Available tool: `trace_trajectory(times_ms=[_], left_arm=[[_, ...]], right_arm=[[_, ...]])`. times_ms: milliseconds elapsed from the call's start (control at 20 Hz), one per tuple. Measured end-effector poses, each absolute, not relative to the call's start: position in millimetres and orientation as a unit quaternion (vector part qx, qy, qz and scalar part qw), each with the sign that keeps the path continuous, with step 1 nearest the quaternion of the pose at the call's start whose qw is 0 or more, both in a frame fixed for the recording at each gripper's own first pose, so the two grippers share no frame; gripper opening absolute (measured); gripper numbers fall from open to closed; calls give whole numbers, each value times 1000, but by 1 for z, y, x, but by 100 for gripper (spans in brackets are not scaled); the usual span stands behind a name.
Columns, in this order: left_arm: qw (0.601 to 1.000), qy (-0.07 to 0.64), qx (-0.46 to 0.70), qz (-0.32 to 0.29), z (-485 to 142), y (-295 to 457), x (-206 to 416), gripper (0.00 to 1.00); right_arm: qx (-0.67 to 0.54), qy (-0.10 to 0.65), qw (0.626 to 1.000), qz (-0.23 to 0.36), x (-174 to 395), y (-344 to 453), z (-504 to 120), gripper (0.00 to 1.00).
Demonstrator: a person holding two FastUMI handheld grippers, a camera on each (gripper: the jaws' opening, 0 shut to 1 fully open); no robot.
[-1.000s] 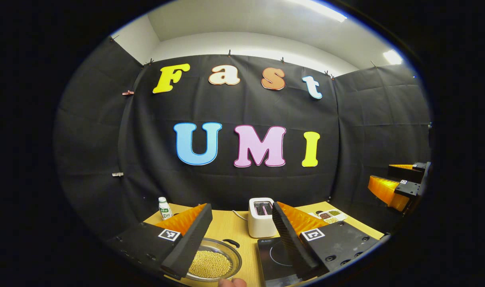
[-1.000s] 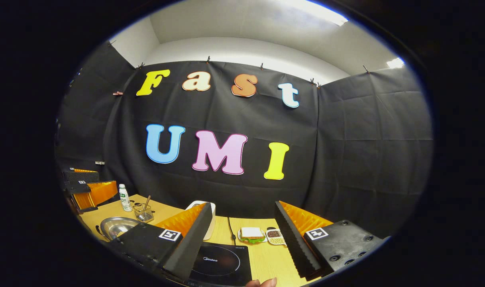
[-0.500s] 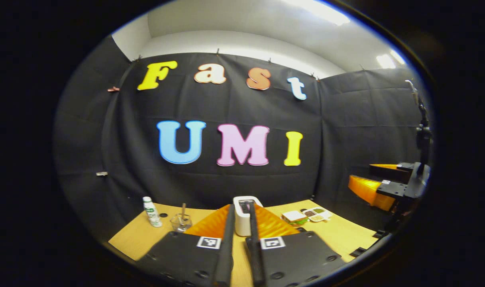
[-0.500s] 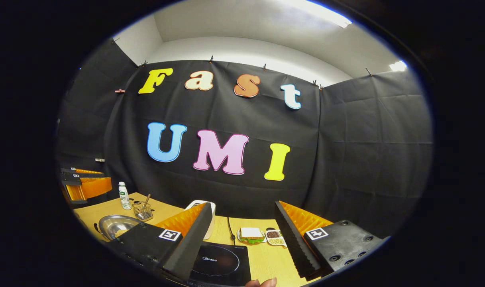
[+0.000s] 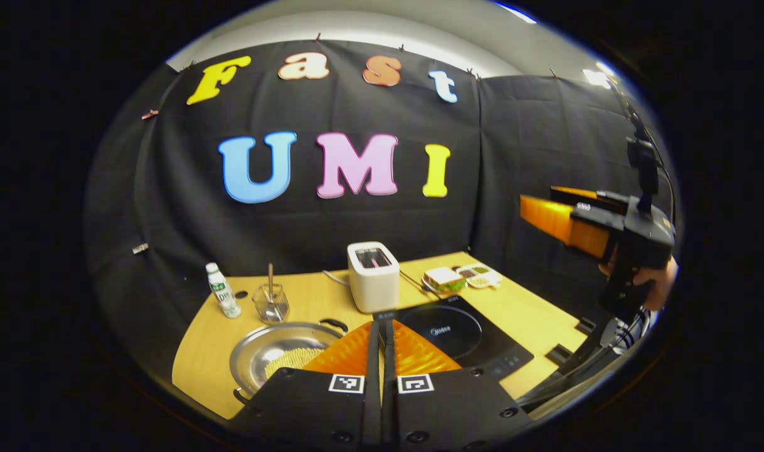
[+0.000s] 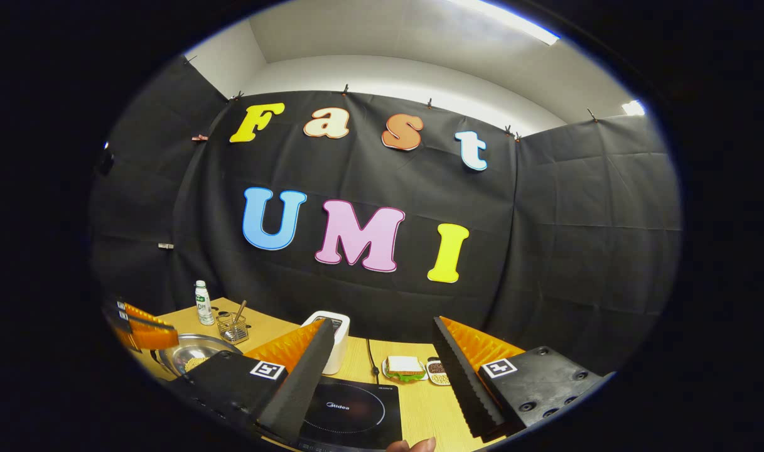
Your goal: First push the handle of the pot to place it horizontally, then grasp the pot with both hands and set it on the induction cooktop.
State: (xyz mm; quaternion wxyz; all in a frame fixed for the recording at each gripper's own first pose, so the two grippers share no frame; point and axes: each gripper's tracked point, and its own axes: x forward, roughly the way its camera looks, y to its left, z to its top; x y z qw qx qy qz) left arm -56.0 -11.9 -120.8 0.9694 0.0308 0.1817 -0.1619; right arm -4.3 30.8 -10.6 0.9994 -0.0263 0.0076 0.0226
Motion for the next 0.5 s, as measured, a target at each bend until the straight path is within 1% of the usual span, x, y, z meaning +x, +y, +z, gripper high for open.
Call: trace_trajectory(times_ms=[100,250,500], left_arm=[[951,237,36,-197,-155,-8,-77,5],[936,289,31,-200,-189,17,-95,5],[912,365,37,-185,-237,73,-112,5]], right_arm=[[-27,13,999,27,-3,36,-14,97],[-27,19,999,32,-4,43,-18,97],[-32,27,998,37,-6,50,-25,97]])
